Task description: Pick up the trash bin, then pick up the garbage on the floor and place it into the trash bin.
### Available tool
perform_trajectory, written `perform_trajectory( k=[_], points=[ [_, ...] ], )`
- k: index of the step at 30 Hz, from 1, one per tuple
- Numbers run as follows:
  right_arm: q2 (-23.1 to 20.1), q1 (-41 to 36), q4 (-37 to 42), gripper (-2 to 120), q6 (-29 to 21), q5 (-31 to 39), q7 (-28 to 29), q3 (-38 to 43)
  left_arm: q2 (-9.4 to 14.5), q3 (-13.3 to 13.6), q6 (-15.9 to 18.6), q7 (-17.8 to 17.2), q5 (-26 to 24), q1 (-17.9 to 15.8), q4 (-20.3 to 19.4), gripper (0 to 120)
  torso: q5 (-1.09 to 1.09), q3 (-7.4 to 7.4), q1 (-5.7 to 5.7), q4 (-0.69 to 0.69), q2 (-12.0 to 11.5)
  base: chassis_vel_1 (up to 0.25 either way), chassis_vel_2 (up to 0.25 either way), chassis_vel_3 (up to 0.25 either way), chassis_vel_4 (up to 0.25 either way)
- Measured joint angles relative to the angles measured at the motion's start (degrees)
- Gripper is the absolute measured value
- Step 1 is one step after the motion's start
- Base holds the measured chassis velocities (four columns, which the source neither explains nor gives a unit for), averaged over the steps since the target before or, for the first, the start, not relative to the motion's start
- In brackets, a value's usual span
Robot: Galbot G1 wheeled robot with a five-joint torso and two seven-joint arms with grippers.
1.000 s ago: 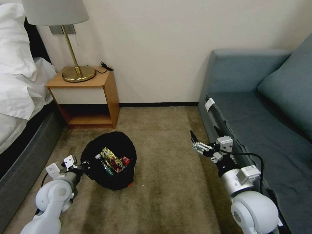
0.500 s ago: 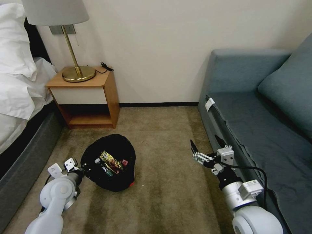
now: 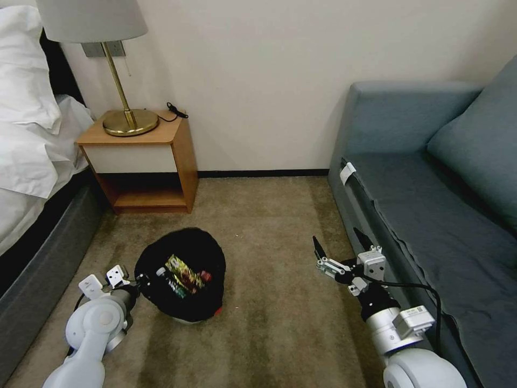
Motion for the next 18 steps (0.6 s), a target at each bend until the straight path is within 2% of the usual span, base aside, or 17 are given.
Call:
perform_trajectory(
  k=[1,2,4,5,7,8,10,13,14,15,17,18],
  points=[
    [0.0,0.0,0.0,100,0.1,0.0,0.0,0.1,0.0,0.0,0.1,0.1,0.1,0.1,-0.1,37,0.0,0.0,0.0,0.0,0.0,0.0,0.0,0.0,0.0],
    [0.0,0.0,0.0,100,0.1,0.0,0.0,0.1,0.0,0.0,0.1,0.1,0.1,0.1,-0.1,37,0.0,0.0,0.0,0.0,0.0,0.0,0.0,0.0,0.0],
    [0.1,-0.2,0.1,100,0.3,0.0,0.0,0.2,0.0,0.0,0.1,0.1,0.1,0.1,-0.1,47,0.0,0.0,0.0,0.0,0.0,0.0,0.0,0.0,0.0],
    [0.1,-0.2,0.1,100,0.3,0.0,0.0,0.2,0.0,0.0,0.1,0.1,0.1,0.1,-0.1,47,0.0,0.0,0.0,0.0,0.0,0.0,0.0,0.0,0.0],
    [0.3,-0.4,0.1,100,0.5,0.0,-0.1,0.4,0.2,0.0,0.1,0.1,0.3,0.1,-0.1,59,0.0,0.0,0.0,0.0,0.0,0.0,0.0,0.0,0.0],
    [0.3,-0.4,0.1,100,0.5,0.0,-0.1,0.4,0.2,0.0,0.1,0.1,0.3,0.1,-0.1,59,0.0,0.0,0.0,0.0,0.0,0.0,0.0,0.0,0.0],
    [0.4,-0.6,0.1,100,0.7,0.1,-0.2,0.6,0.5,0.0,0.1,0.6,0.6,0.2,-0.5,70,0.0,0.0,0.0,0.0,0.0,0.0,0.0,0.0,0.0],
    [0.5,-0.7,0.1,100,0.8,0.1,-0.2,0.8,0.7,-0.1,0.0,1.1,1.0,0.4,-1.0,77,0.0,0.0,0.0,0.0,0.0,0.0,0.0,0.0,0.0],
    [0.5,-0.9,0.1,100,0.8,0.2,-0.3,0.9,0.9,-0.3,-0.1,2.1,1.9,0.7,-1.7,84,0.0,0.0,0.0,-0.01,0.0,0.0,0.0,0.0,0.0],
    [0.5,-0.9,0.1,100,0.8,0.2,-0.3,0.9,0.9,-0.3,-0.1,2.1,1.9,0.7,-1.7,84,0.0,0.0,0.0,-0.01,0.0,0.0,0.0,0.0,0.0],
    [0.5,-1.1,0.1,100,0.9,0.2,-0.3,1.1,1.4,-0.9,-0.5,5.8,5.3,2.2,-3.4,95,0.0,0.0,0.0,0.0,0.0,0.0,0.0,0.0,0.0],
    [0.5,-1.1,0.1,100,0.9,0.2,-0.3,1.1,1.4,-0.9,-0.5,5.8,5.3,2.2,-3.4,95,0.0,0.0,0.0,0.0,0.0,0.0,0.0,0.0,0.0]
  ],
)
